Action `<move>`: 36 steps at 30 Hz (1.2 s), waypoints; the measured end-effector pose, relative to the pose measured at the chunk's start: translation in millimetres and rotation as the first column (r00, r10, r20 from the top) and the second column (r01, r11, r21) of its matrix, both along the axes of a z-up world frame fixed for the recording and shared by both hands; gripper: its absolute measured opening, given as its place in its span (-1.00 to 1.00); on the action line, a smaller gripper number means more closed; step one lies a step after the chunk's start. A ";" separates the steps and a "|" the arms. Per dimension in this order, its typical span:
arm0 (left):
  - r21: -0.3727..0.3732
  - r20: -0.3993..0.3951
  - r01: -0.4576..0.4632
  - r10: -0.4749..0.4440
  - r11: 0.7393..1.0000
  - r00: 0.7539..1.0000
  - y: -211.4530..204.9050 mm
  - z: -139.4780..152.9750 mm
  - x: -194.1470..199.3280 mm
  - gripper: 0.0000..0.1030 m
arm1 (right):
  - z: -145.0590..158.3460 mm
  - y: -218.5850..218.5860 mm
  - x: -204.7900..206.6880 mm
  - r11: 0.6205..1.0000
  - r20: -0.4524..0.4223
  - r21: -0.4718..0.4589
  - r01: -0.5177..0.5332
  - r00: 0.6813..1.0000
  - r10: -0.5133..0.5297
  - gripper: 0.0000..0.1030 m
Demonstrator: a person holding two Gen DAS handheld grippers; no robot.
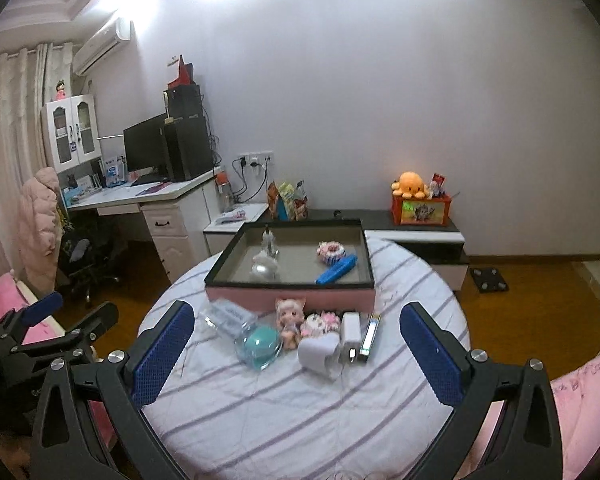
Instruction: Organize rigid objects
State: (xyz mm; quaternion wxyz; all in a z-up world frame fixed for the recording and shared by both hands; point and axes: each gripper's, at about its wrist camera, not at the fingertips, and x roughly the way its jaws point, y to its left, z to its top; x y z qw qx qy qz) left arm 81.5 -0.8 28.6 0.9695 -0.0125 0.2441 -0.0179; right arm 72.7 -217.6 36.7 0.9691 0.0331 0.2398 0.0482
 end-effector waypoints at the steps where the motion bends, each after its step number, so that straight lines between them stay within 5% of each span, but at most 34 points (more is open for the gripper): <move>1: -0.001 -0.004 0.006 -0.006 1.000 1.000 -1.3 -1.5 -1.6 1.00 | -1.2 -0.5 -1.1 1.000 -0.003 -0.005 0.002 1.000 -0.002 1.00; 21: -0.007 -0.046 0.016 -0.016 1.000 0.999 -1.3 -18.1 0.6 1.00 | -22.0 -14.3 3.7 0.999 -0.078 -0.001 0.034 0.996 -0.034 1.00; 36: -0.002 -0.119 0.039 -0.039 0.999 0.992 -6.6 -48.0 36.9 1.00 | -48.9 -13.6 34.3 0.999 -0.166 -0.016 0.044 0.985 -0.046 1.00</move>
